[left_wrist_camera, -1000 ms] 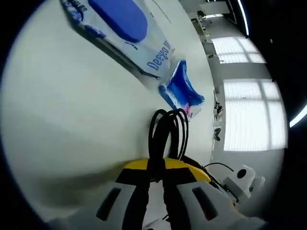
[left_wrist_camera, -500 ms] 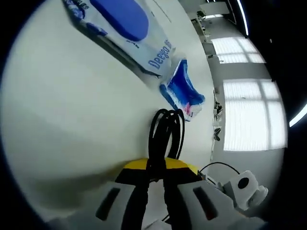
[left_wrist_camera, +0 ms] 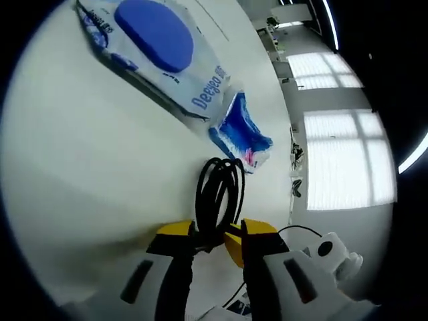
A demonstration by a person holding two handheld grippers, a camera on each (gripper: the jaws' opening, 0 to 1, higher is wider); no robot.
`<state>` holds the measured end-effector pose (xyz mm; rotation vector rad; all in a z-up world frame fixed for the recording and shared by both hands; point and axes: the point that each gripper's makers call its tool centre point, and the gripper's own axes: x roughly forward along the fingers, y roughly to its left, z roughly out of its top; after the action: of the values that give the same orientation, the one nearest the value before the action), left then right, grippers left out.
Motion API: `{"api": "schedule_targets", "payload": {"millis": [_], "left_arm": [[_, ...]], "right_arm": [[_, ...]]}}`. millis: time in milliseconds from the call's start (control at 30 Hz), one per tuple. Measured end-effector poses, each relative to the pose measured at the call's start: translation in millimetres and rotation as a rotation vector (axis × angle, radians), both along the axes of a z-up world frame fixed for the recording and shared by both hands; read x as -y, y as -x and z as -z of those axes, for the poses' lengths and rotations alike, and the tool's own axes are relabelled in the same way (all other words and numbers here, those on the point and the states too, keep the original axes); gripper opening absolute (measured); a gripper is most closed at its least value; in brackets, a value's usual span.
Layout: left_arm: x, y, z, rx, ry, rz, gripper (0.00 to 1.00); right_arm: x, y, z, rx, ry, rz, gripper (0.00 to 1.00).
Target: Arrange the tabletop items into an orderly group along one side of the table until the central work area is clear of visible clutter.
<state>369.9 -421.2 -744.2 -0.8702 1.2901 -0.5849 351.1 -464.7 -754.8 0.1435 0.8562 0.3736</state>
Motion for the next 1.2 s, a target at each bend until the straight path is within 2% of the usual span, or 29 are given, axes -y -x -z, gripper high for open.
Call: {"api": "schedule_targets", "payload": {"millis": [100, 133, 233, 433, 500, 567, 600, 633, 700, 767, 833, 900, 967, 1067, 1167, 1200], "left_arm": [[-7.6, 1.7, 2.8, 0.014, -0.031, 0.009, 0.40], [-9.3, 2.3, 2.3, 0.022, -0.033, 0.013, 0.40], [-13.8, 3.5, -3.1, 0.040, -0.014, 0.018, 0.41], [-21.6, 3.2, -20.0, 0.136, 0.039, 0.015, 0.49], [-30.5, 2.3, -21.3, 0.182, 0.021, 0.017, 0.58], [-41.4, -0.9, -18.1, 0.255, -0.032, 0.026, 0.76], [-41.9, 2.1, -22.0, 0.281, -0.008, 0.052, 0.77], [-46.5, 3.2, -20.5, 0.282, -0.025, 0.046, 0.81], [-52.3, 1.3, -25.2, 0.337, -0.026, 0.065, 0.89], [-58.3, -0.7, -32.2, 0.388, -0.029, 0.070, 0.94], [-64.9, -1.2, -36.1, 0.437, -0.045, 0.097, 0.97], [-71.8, -2.4, -39.1, 0.476, -0.073, 0.111, 0.99], [-76.0, -2.5, -42.3, 0.496, -0.080, 0.117, 1.00], [-87.1, 1.1, -44.2, 0.518, -0.110, 0.147, 1.00], [-98.1, 4.6, -48.0, 0.496, -0.103, 0.137, 1.00], [-104.0, 6.9, -50.5, 0.511, -0.116, 0.154, 1.00]], "right_arm": [[-0.3, -0.1, -0.1, 0.002, -0.003, 0.001, 0.07], [-0.3, 0.0, 0.1, 0.004, -0.005, 0.001, 0.07], [-1.0, 0.4, -0.4, 0.005, -0.006, 0.003, 0.08], [-2.3, 0.5, -2.5, 0.015, 0.006, -0.009, 0.13], [-3.5, 0.8, -3.3, 0.021, 0.009, -0.018, 0.15], [-4.6, 1.8, -4.8, 0.028, 0.022, -0.032, 0.16], [-5.6, 2.3, -5.6, 0.029, 0.023, -0.037, 0.19], [-6.1, 2.5, -7.0, 0.037, 0.028, -0.043, 0.21], [-8.4, 2.6, -9.5, 0.044, 0.013, -0.045, 0.31], [-10.7, 3.1, -13.6, 0.054, -0.003, -0.043, 0.35], [-10.5, 2.4, -17.5, 0.065, -0.014, -0.035, 0.39], [-9.3, 0.9, -21.6, 0.074, -0.020, -0.018, 0.48], [-7.9, 0.7, -23.8, 0.071, -0.030, -0.007, 0.54], [-6.9, 1.0, -30.6, 0.084, -0.054, 0.007, 0.57], [-7.5, 3.4, -35.3, 0.074, -0.088, 0.023, 0.65], [-6.9, 5.3, -36.9, 0.070, -0.092, 0.025, 0.66]]}}
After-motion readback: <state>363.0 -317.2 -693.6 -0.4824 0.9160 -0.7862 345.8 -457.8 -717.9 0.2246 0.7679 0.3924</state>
